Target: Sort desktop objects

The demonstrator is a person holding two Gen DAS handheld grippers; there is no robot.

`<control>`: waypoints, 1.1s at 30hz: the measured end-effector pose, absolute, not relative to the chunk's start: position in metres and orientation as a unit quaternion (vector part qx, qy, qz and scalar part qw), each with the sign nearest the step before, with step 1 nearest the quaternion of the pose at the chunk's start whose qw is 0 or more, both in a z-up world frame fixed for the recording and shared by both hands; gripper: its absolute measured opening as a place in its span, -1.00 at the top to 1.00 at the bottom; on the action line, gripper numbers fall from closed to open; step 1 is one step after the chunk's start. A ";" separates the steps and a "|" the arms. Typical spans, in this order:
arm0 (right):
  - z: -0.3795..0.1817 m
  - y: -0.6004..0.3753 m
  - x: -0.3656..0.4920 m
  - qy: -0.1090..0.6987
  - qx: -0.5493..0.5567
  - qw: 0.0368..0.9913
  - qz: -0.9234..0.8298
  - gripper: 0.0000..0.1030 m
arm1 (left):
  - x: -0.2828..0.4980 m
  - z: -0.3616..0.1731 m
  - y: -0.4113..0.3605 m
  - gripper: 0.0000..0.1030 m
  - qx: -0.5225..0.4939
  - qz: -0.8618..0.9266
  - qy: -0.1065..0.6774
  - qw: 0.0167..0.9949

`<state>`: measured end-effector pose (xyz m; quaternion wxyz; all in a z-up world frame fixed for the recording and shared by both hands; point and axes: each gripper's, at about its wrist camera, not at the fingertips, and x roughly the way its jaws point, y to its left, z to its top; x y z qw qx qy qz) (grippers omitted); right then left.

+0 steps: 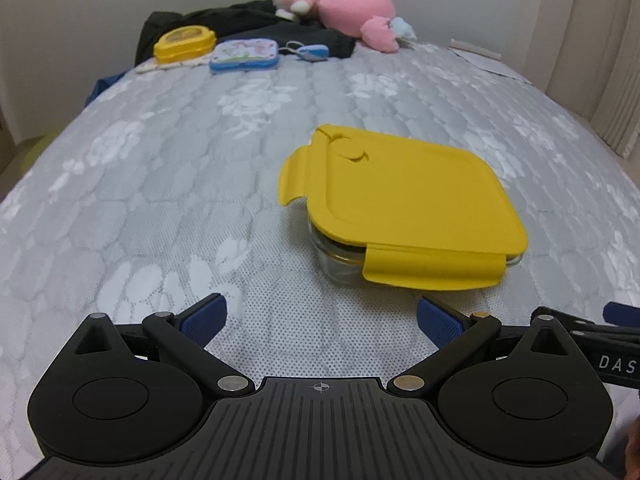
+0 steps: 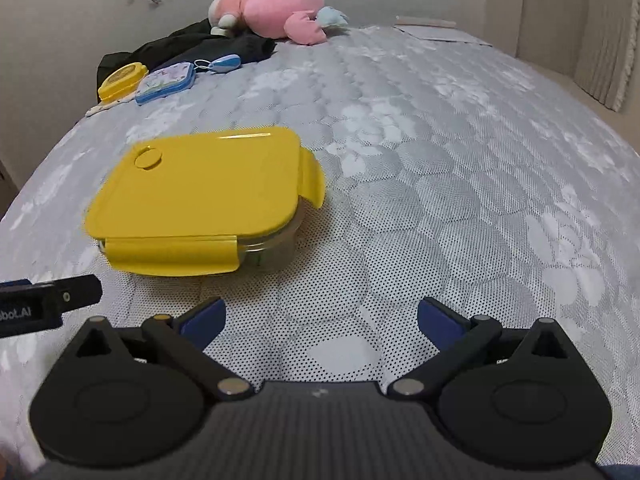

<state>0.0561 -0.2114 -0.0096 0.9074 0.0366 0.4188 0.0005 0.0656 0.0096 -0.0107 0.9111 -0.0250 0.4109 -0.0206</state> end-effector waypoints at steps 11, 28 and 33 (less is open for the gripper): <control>-0.012 -0.213 0.057 0.427 0.040 0.903 0.002 -0.99 | 0.069 -0.014 0.009 -1.00 -0.018 -0.015 0.417 0.909; -0.011 -0.214 0.056 0.429 0.046 0.902 0.005 -0.99 | 0.071 -0.018 0.012 -1.00 -0.038 -0.017 0.433 0.900; -0.010 -0.217 0.059 0.437 0.046 0.898 0.005 -0.99 | 0.073 -0.019 0.011 -1.00 -0.033 -0.014 0.436 0.899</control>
